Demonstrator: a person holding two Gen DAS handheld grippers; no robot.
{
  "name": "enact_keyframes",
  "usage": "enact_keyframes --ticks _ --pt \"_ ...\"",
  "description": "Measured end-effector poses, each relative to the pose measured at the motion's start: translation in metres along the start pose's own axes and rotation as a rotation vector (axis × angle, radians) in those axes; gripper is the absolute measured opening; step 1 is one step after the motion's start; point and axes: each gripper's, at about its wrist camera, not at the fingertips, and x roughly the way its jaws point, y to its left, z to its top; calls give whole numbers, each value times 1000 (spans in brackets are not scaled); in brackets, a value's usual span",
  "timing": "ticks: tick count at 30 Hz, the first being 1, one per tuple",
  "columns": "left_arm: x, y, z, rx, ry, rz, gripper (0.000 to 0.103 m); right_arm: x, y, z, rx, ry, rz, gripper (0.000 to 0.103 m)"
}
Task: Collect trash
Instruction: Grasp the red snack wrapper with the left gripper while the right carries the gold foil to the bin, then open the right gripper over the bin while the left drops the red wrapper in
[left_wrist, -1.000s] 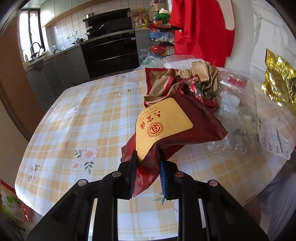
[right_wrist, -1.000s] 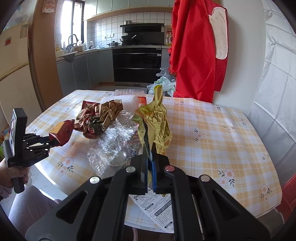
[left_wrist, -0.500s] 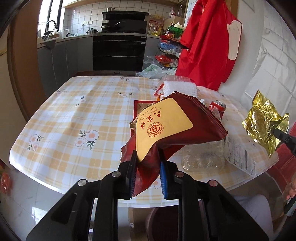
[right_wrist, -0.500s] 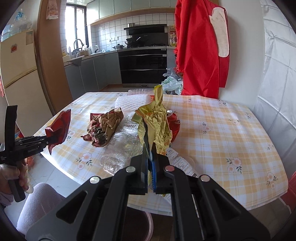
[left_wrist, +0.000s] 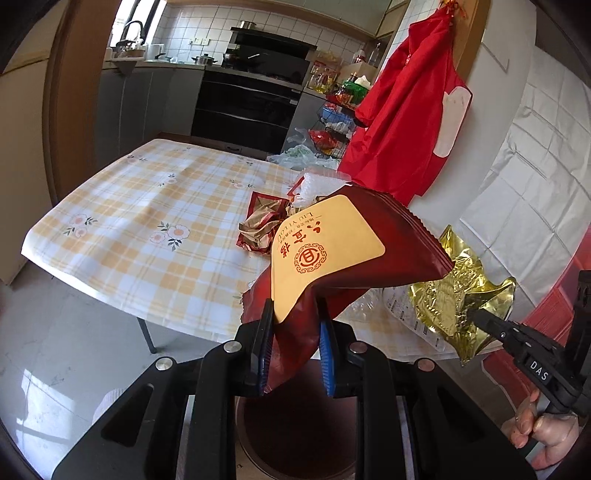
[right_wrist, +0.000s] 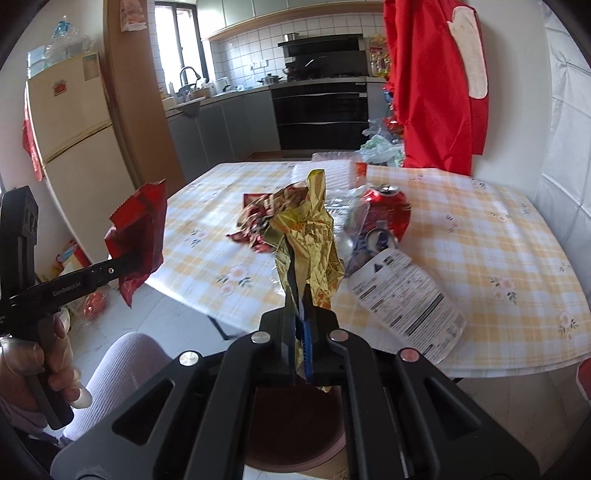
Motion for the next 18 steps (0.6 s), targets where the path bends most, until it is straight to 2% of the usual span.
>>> enact_keyframes --ticks 7,12,18 --pt "-15 0 -6 8 -21 0 22 4 16 -12 -14 61 55 8" --pt "-10 1 -7 16 -9 6 22 17 15 -16 -4 95 85 17" --pt "-4 2 -9 20 8 5 22 20 18 -18 -13 91 85 31"
